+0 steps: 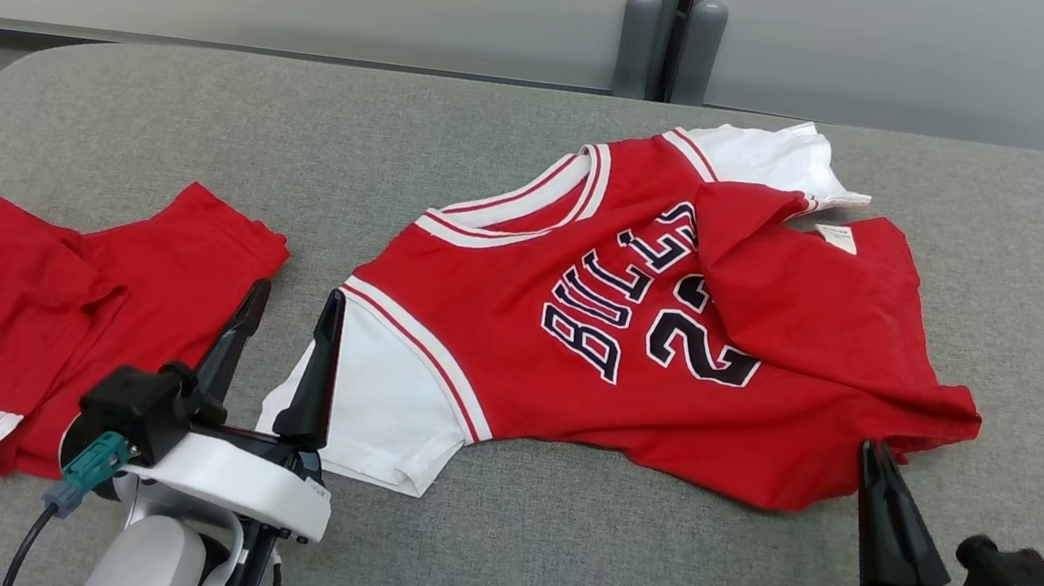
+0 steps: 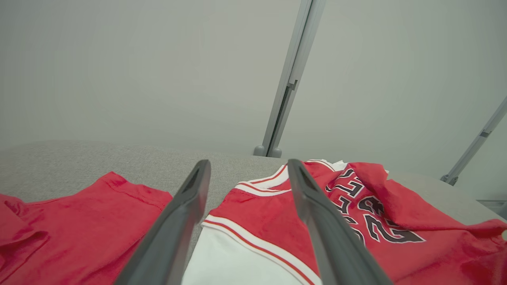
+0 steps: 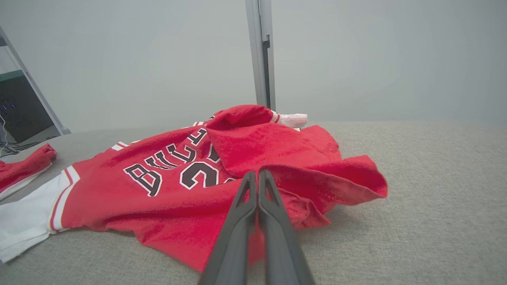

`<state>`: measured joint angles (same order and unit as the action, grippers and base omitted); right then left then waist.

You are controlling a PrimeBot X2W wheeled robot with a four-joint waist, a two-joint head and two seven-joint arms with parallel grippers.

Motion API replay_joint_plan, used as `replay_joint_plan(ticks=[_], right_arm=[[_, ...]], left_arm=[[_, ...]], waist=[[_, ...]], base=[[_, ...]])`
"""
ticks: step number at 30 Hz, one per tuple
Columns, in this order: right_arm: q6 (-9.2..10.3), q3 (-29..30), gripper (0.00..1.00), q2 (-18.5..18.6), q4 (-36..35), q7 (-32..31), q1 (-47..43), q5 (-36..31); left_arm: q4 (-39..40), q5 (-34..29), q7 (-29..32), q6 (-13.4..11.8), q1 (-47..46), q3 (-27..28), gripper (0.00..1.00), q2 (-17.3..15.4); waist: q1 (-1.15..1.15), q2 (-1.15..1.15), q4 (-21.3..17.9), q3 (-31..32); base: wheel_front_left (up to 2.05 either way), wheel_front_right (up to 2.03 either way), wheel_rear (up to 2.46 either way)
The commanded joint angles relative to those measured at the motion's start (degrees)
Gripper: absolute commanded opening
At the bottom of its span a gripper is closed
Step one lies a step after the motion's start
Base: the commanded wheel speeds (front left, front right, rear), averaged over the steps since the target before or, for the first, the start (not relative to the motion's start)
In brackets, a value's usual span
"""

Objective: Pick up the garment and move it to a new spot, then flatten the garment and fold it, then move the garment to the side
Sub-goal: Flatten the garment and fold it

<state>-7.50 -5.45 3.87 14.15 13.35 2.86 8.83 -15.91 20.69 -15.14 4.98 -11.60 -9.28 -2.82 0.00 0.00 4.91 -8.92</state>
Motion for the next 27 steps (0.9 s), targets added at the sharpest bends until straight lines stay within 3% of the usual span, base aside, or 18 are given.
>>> replay_joint_plan(ticks=[1,7,15,21,27], right_arm=[[0.02,0.2,0.00,0.6,-0.9,-0.9,1.4,-0.5],[0.02,2.3,0.00,2.7,-0.3,-7.2,8.2,-0.9],[0.03,7.2,0.00,7.4,9.0,-14.4,17.9,-3.1],[0.03,10.6,0.00,10.3,17.8,-14.5,21.4,-4.8],[0.03,12.1,0.00,10.3,24.9,-13.3,22.4,-5.3]], left_arm=[[0.0,0.1,0.0,-0.2,0.3,-0.1,1.00,-0.2],[-0.2,-0.4,0.0,-0.2,-0.7,-1.1,1.00,-0.2],[-0.7,0.4,0.0,-0.1,-1.4,-3.0,1.00,-0.2],[-0.7,1.1,0.0,-0.4,-2.0,-4.0,1.00,-0.2],[-0.5,1.5,0.0,-0.5,-1.9,-4.4,1.00,-0.1]], waist=[[0.00,0.00,0.2,0.1],[0.00,0.00,2.0,-0.6],[0.00,0.00,6.9,-2.7],[0.00,0.00,10.1,-4.2],[0.00,0.00,11.1,-5.0]], base=[[0.00,0.00,0.00],[0.00,0.00,0.00],[0.00,0.00,0.00],[0.00,0.00,0.00],[0.00,0.00,0.00]])
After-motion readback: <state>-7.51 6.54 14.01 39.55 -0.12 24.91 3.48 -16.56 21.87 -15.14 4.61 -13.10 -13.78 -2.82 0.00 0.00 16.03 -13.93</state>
